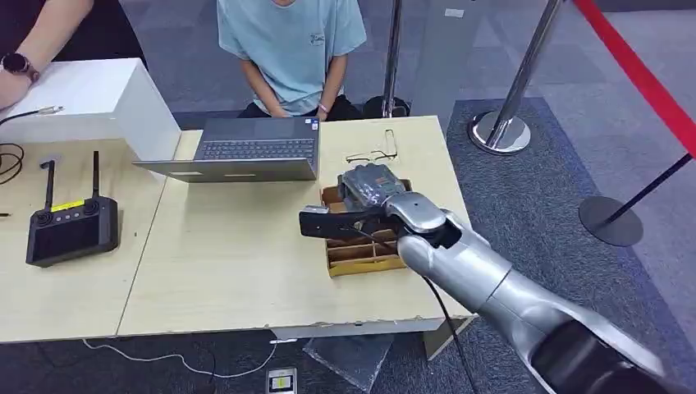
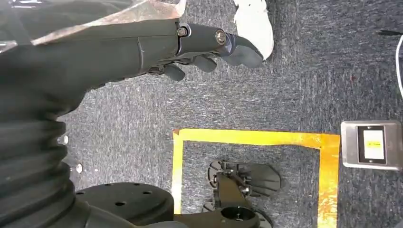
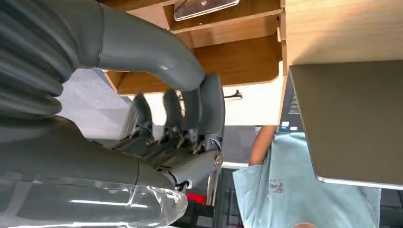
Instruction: Pass the card to the sensor for recognition and then transmit it.
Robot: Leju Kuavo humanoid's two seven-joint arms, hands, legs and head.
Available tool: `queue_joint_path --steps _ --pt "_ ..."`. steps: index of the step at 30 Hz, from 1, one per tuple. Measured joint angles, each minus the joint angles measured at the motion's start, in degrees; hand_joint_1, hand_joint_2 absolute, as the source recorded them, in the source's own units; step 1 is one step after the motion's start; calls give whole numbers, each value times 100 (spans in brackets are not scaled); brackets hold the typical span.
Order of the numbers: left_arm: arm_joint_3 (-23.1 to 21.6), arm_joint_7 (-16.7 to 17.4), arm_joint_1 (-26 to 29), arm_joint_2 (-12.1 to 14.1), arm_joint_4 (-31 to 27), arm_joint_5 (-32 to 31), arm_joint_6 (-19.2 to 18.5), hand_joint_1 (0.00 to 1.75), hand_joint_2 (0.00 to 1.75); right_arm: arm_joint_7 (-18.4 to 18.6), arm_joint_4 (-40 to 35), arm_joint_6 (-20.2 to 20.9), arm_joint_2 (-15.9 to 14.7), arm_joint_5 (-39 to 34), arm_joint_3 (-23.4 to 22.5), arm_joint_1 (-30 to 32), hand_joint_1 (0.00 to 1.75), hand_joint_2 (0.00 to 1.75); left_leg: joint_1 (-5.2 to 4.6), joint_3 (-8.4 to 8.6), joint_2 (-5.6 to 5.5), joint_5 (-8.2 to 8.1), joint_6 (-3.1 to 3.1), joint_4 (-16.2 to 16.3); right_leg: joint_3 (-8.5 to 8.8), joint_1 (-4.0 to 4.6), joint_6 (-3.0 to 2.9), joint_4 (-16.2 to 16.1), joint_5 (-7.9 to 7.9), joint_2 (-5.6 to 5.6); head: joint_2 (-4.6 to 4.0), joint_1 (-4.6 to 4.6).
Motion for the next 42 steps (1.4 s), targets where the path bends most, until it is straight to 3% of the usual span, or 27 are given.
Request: queue_joint_path --steps 6,19,27,33,39,42 --pt "-13 4 -1 0 0 0 0 0 175 -2 65 15 4 -6 7 0 140 175 0 -2 0 0 0 0 -2 0 0 0 0 0 0 0" --pt "-55 -7 -3 -4 0 0 0 0 175 -35 350 79 138 -105 81 3 147 175 0 -1 0 0 0 0 -1 0 0 0 0 0 0 0" --pt "-94 -7 -3 -4 0 7 0 0 175 -118 656 135 240 -192 184 -2 133 175 0 -2 0 0 0 0 -1 0 0 0 0 0 0 0" --pt "-105 -7 -5 -4 0 15 0 0 175 -127 859 107 295 -216 227 -11 143 175 0 -3 0 0 0 0 -1 0 0 0 0 0 0 2" --pt "-111 4 -3 -4 0 42 0 0 175 -79 920 -186 293 -247 225 -72 133 175 0 -1 0 0 0 0 -1 0 0 0 0 0 0 0" --pt "-116 7 -2 -4 0 50 0 0 175 -63 920 -201 282 -256 214 -100 108 175 0 -1 0 0 0 0 -1 0 0 0 0 0 0 0"
